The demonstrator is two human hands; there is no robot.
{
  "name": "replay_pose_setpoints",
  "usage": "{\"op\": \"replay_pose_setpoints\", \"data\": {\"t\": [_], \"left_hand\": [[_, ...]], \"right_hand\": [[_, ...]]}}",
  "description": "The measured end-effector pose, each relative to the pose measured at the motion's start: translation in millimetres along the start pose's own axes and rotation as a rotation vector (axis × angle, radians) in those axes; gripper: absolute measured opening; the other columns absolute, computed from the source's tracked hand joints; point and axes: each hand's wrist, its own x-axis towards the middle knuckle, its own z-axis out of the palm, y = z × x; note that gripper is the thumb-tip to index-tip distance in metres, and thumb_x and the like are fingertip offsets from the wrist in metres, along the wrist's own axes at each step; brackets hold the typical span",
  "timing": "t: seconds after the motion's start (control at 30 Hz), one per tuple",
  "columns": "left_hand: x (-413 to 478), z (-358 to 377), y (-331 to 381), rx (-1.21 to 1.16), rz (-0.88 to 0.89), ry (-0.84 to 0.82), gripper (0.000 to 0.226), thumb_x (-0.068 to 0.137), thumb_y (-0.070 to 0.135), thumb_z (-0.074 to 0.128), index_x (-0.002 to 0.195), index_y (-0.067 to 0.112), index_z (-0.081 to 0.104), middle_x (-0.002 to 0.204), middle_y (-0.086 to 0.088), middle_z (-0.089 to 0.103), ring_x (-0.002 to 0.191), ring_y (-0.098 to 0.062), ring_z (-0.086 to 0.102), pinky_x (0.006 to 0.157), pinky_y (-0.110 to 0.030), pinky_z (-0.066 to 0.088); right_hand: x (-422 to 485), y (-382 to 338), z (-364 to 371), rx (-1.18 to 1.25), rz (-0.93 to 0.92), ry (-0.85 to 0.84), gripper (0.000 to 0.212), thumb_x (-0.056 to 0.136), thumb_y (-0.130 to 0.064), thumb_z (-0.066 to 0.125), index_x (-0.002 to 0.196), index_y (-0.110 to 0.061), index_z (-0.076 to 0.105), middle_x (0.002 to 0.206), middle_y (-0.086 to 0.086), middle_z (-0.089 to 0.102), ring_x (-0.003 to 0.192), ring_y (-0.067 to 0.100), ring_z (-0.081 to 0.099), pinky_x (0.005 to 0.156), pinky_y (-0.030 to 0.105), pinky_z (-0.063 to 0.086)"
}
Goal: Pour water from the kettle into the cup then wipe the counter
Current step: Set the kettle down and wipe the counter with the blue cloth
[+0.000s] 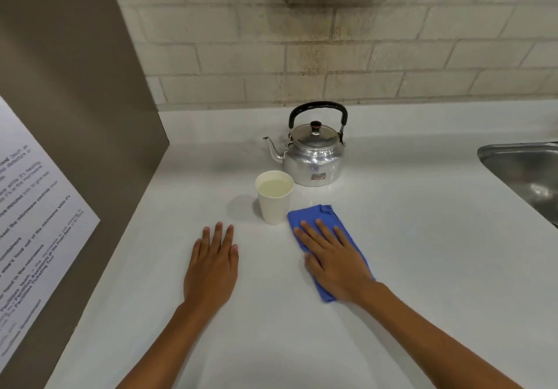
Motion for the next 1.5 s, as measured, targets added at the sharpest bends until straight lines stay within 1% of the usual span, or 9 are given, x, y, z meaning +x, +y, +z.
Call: {"op": "replay_pose_setpoints", "data": {"t": [0.27,0.47,0.6,0.7,0.97,1.17,1.3,1.4,1.5], "left_hand": [[1,2,4,-0.02,0.006,0.003,0.052,0.097,0.035,0.01,0.145,0.022,-0.004,0.158,-0.001,-0.004,0.145,-0.02,-0.008,0.117,-0.033,-0.003],[2,3,2,-0.002,-0.016,0.002,0.052,0.097,0.036,0.011,0.145,0.022,-0.003,0.158,-0.001,-0.003,0.145,-0.02,-0.007,0.117,-0.032,-0.003],[5,0,1,-0.028,-0.033,-0.062,0.053,0.098,0.036,0.011,0.145,0.022,-0.006,0.158,0.0,-0.008,0.144,-0.019,-0.01,0.115,-0.031,-0.006],[13,-8,-1,-0.129,-0.034,-0.15,0.051,0.099,0.034,0.015,0.146,0.022,-0.002,0.158,0.0,-0.007,0.144,-0.018,-0.01,0.116,-0.031,-0.005],[16,-29,-9,-0.49,-0.116,-0.107,0.048,0.099,0.029,0.02,0.145,0.02,0.012,0.157,0.002,0.01,0.144,-0.012,0.002,0.117,-0.03,0.0],[-5,-31,-9,-0.551,-0.151,-0.007,0.05,0.099,0.03,0.019,0.146,0.018,0.006,0.158,0.003,0.005,0.143,-0.007,-0.002,0.115,-0.024,-0.003],[-15,-26,6,-0.582,-0.156,-0.003,0.055,0.098,0.037,0.02,0.145,0.019,-0.003,0.158,0.002,-0.004,0.143,-0.007,-0.008,0.114,-0.024,-0.006],[-17,-18,23,-0.348,-0.151,-0.008,0.063,0.096,0.045,0.019,0.144,0.017,-0.01,0.157,-0.005,-0.012,0.144,-0.017,-0.014,0.115,-0.03,-0.008],[-18,-10,33,-0.123,-0.137,-0.016,0.071,0.093,0.052,0.018,0.143,0.014,-0.013,0.156,-0.011,-0.013,0.143,-0.026,-0.015,0.115,-0.036,-0.01]], "right_hand": [[-11,30,-18,-0.013,0.405,0.03,0.053,0.099,-0.03,0.021,0.148,-0.024,0.0,0.16,-0.002,-0.002,0.147,0.022,-0.002,0.119,0.043,0.002],[-30,-75,-4,-0.079,0.231,0.071,0.065,0.085,-0.038,0.003,0.147,-0.022,0.017,0.156,-0.002,0.011,0.144,0.031,0.013,0.118,0.05,0.002],[-43,-121,-6,-0.056,0.227,0.063,0.057,0.081,-0.038,0.028,0.124,-0.02,0.059,0.132,0.002,0.059,0.122,0.026,0.054,0.108,0.041,0.004],[-41,-138,-6,-0.058,0.177,0.059,0.055,0.081,-0.04,0.028,0.122,-0.022,0.061,0.129,0.0,0.061,0.12,0.024,0.056,0.106,0.04,0.006],[22,-168,17,-0.025,-0.092,-0.075,0.062,0.099,-0.039,0.021,0.145,-0.016,-0.012,0.158,0.006,-0.015,0.137,0.027,-0.031,0.112,0.047,-0.021],[46,-156,8,0.261,-0.194,-0.065,0.057,0.099,-0.029,0.026,0.148,-0.016,0.0,0.16,0.003,-0.001,0.146,0.017,-0.009,0.121,0.038,-0.005],[28,-131,1,0.406,-0.155,0.115,0.042,0.097,-0.015,0.034,0.138,-0.006,0.037,0.146,0.012,0.04,0.138,0.025,0.031,0.117,0.036,0.022],[18,-105,-3,0.415,-0.05,0.262,0.033,0.085,-0.004,0.044,0.116,-0.003,0.056,0.116,0.012,0.058,0.107,0.026,0.053,0.097,0.034,0.044],[16,-73,-6,0.351,0.108,0.308,0.042,0.081,0.002,0.047,0.123,-0.003,0.052,0.125,0.015,0.054,0.117,0.03,0.049,0.103,0.034,0.038]]}}
